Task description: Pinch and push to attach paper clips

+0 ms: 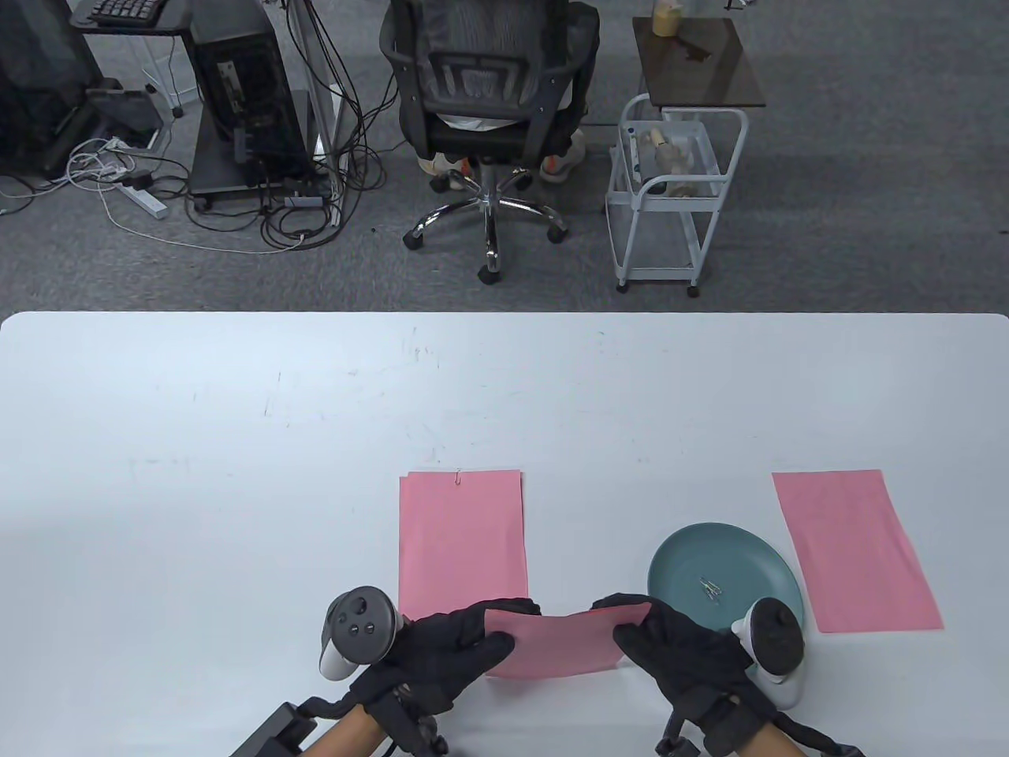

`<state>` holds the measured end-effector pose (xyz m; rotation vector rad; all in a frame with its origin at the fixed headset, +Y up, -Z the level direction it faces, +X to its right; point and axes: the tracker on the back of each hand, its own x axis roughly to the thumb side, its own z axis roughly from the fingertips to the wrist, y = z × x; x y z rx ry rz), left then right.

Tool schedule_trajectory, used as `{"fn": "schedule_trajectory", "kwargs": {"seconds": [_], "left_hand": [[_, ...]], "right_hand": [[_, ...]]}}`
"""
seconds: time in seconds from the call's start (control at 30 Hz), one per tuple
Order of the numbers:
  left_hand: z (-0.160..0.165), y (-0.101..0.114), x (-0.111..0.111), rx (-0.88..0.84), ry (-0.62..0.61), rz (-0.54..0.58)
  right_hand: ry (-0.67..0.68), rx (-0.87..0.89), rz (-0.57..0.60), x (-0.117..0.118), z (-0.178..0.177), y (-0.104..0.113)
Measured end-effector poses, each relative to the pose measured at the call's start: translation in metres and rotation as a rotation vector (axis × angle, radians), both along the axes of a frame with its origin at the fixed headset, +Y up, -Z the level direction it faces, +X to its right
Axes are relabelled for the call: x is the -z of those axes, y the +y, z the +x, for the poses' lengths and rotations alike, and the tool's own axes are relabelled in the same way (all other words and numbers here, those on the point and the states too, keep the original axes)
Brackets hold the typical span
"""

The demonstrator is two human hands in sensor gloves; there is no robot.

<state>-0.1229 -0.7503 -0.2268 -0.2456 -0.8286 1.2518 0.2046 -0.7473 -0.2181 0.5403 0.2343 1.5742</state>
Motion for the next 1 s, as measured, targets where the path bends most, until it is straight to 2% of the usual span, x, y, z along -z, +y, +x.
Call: {"fn": "schedule_trajectory", "kwargs": {"seconds": [0.13,0.27,0.37,0.47,0.63,0.8,0.9,1.0], "left_hand": [[-0.005,0.000,0.002,0.012,0.019,0.010],[-0.013,-0.001,0.006,-0.001,0.050,-0.014],[-0.017,-0.003,0.008,-0.014,0.062,-0.043],[-0.018,-0.005,0.010,-0.022,0.066,-0.058],[-0.019,-0.005,0.009,-0.026,0.078,-0.061],[-0.022,-0.002,0.009,-0.020,0.094,-0.047],[-0.022,-0.002,0.008,-0.023,0.096,-0.053],[-0.022,-0.001,0.008,-0.019,0.096,-0.052]], "right_hand": [[-0.041,0.005,0.027,0.003,0.008,0.007],[-0.164,0.002,0.129,0.007,0.033,0.025],[-0.332,-0.081,0.200,0.010,0.061,0.036],[-0.434,-0.193,0.216,0.013,0.077,0.038],[-0.526,-0.487,0.223,0.017,0.087,0.037],[-0.508,-0.999,0.270,0.017,0.076,0.032],[-0.454,-1.287,0.203,0.020,0.067,0.023],[-0.439,-1.388,0.123,0.023,0.065,0.014]]}}
